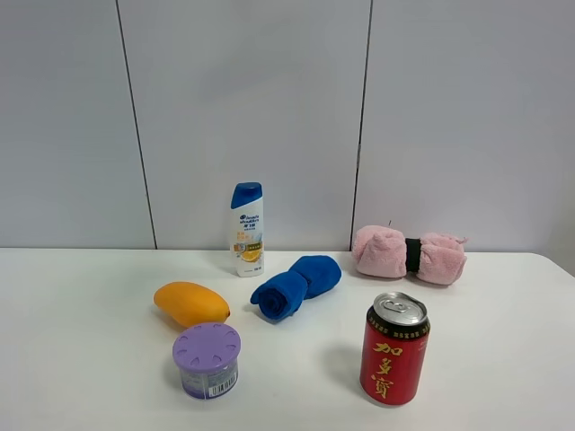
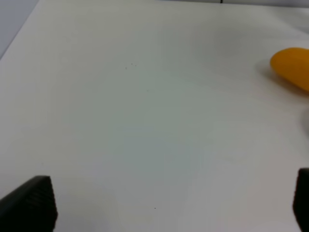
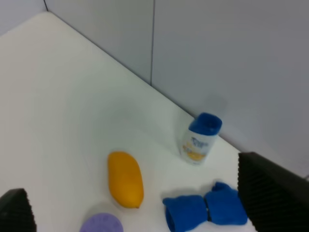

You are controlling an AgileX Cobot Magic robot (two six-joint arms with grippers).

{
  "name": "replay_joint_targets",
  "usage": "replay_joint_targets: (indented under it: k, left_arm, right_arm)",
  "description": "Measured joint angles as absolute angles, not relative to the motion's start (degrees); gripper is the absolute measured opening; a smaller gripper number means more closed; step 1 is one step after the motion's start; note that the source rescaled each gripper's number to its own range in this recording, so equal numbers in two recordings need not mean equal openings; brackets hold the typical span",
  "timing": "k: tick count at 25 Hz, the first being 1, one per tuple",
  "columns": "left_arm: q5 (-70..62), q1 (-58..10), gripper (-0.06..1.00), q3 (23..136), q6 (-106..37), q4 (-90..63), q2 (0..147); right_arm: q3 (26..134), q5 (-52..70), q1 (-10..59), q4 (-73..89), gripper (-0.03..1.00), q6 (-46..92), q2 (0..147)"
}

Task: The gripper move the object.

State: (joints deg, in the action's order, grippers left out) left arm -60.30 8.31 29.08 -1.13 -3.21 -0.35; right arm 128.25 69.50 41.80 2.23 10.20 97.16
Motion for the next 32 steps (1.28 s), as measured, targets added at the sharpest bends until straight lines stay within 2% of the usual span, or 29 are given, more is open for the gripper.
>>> replay_joint_targets:
  k: [8, 22, 26, 32]
  left_arm:
    - [-60.3, 8.3, 1.00, 29.1, -1.1, -3.2, -0.4]
    - [-60.3, 8.3, 1.00, 29.1, -1.1, -3.2, -0.4]
    - [-60.3, 8.3, 1.00, 29.1, -1.1, -3.2, -0.4]
    - [-60.3, 8.3, 1.00, 29.1, -1.1, -3.2, -0.4]
  right_arm:
    - [128.2, 69.5, 41.8, -10.7, 0.55, 4.6, 96.8]
    - [127.9, 69.7, 41.8, -12.3, 0.55, 3.5, 94.4]
    - [122.5, 69.7, 41.8, -13.5, 0.55, 2.7, 91.0]
    - [107.8, 69.9, 41.2, -17.2, 0.55, -2.5, 82.9]
